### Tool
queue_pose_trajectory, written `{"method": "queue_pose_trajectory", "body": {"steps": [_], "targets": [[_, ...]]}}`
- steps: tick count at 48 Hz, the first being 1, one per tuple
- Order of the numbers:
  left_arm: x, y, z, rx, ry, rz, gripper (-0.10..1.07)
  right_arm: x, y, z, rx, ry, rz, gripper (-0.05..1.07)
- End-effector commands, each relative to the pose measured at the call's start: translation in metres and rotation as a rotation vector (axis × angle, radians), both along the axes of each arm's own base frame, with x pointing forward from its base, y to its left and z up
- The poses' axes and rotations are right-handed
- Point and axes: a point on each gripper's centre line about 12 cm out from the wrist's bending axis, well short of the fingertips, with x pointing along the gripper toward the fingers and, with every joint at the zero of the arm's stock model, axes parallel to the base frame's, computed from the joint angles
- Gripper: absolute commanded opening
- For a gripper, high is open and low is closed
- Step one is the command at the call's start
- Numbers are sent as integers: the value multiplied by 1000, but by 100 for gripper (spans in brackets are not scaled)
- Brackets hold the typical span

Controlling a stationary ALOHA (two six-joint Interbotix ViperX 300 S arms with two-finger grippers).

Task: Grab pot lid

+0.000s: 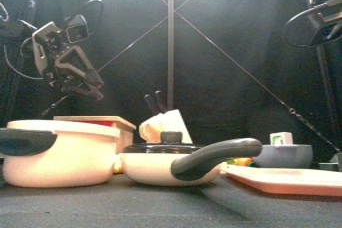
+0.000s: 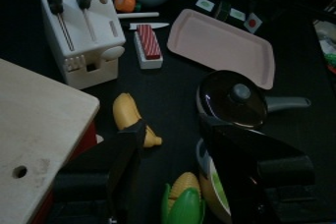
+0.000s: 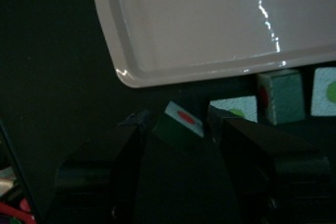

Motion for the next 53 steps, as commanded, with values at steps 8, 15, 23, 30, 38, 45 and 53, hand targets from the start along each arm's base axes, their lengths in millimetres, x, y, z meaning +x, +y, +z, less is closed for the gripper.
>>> {"method": "queue_pose_trajectory", "body": {"steps": [8, 15, 23, 30, 38, 45, 53], "targets": [[4, 0, 6, 3, -21, -2, 85, 25, -14, 23, -64, -124, 12, 86], [4, 0, 7, 3, -26, -3, 85, 31, -17, 29, -96, -154, 31, 86], [4, 0, 6, 10, -28, -9, 84, 41, -24, 27, -73, -173, 0, 86], [3, -1, 5, 27, -27, -22, 84, 56, -34, 28, 7, -166, -116, 85], [1, -2, 3, 26, -40, -28, 84, 75, -40, 36, 11, -181, -157, 86], [-1, -4, 6, 30, -81, -37, 84, 88, -41, 38, -40, -200, -122, 86], [-8, -10, 10, 39, -129, -66, 84, 105, -39, 37, -77, -222, -81, 86]]}}
